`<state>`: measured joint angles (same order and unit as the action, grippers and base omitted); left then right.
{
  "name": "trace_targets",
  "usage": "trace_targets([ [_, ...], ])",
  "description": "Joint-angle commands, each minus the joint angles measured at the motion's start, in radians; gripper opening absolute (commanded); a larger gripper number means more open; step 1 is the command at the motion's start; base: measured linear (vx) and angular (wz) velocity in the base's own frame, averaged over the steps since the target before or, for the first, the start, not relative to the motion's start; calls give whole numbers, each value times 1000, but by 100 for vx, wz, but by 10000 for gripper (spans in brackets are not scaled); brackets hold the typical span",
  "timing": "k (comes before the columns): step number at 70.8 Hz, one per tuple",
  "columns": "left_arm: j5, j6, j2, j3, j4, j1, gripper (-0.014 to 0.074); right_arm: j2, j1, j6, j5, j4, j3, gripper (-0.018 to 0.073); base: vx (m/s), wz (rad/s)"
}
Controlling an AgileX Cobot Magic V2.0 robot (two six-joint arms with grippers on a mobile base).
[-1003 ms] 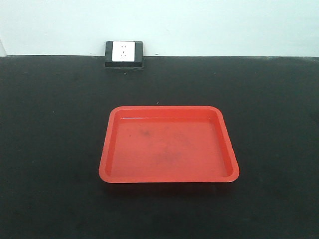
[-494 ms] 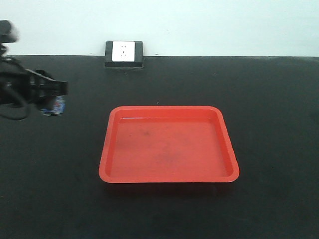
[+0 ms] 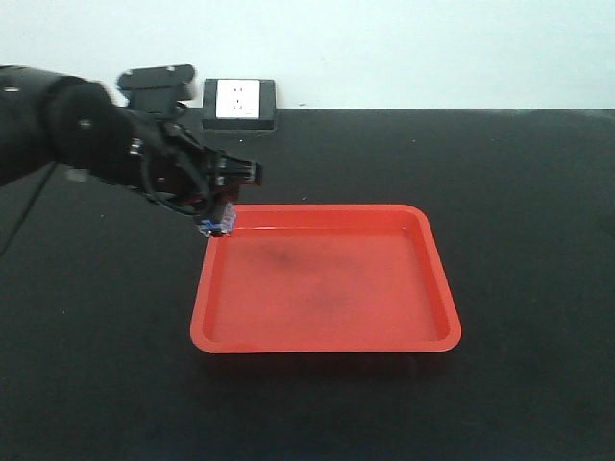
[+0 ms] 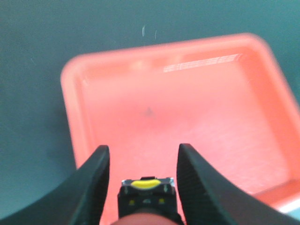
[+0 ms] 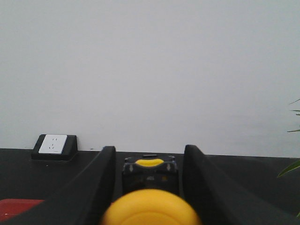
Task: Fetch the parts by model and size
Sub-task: 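Lower the red-capped button into the tray's nearer half with the left gripper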
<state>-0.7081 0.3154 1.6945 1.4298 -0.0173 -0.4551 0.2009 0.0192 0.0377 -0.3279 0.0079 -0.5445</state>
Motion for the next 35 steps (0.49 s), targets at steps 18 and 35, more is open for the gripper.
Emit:
trace_targets([
  [18, -56, 359, 129, 183, 399, -138, -4, 14, -1, 0, 83, -1, -25, -6, 0, 0],
  [35, -33, 480, 219, 186, 444, -144, -4, 14, -1, 0, 69, 0, -25, -6, 0, 0],
])
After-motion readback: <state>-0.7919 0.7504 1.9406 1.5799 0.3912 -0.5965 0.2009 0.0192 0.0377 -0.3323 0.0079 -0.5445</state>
